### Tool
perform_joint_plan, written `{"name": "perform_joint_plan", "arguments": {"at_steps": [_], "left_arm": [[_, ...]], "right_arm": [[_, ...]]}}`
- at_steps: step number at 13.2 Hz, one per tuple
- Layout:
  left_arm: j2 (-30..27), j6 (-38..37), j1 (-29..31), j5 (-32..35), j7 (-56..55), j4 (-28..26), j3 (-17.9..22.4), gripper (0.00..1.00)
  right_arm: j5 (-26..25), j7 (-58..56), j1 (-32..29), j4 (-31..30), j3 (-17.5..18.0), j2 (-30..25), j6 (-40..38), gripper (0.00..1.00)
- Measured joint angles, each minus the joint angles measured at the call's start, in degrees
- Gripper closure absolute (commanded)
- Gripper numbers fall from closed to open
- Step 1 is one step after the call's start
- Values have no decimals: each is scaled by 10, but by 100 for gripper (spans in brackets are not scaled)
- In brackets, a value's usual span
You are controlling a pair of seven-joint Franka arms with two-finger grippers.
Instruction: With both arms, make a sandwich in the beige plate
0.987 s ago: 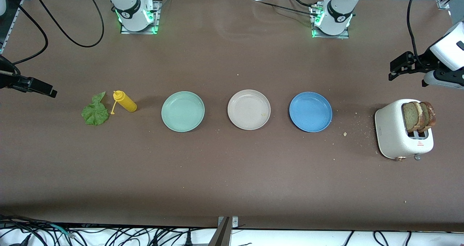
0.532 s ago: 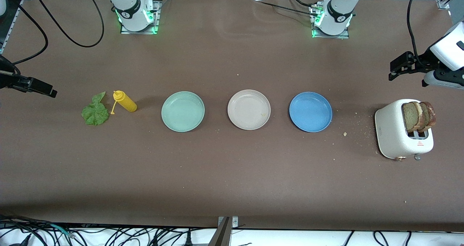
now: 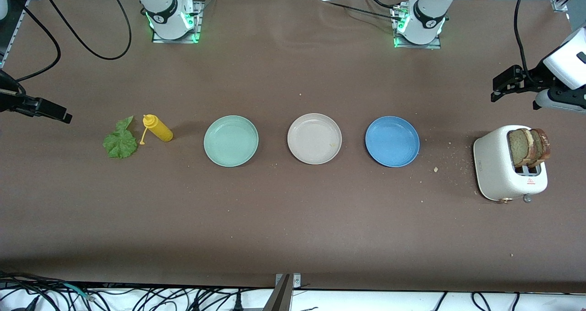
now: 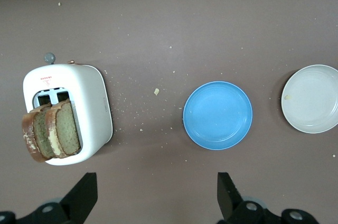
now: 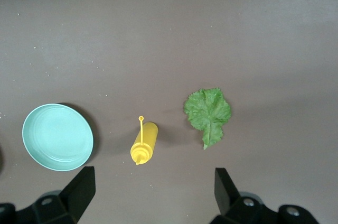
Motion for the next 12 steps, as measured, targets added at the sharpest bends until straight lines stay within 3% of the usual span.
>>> {"name": "perform_joint_plan", "arguments": {"at_steps": [12], "left_arm": [[-6,-4,0,0,0,0,2,0]], "right_arm": [[0,0,0,0,-1,0,-5,0]]}}
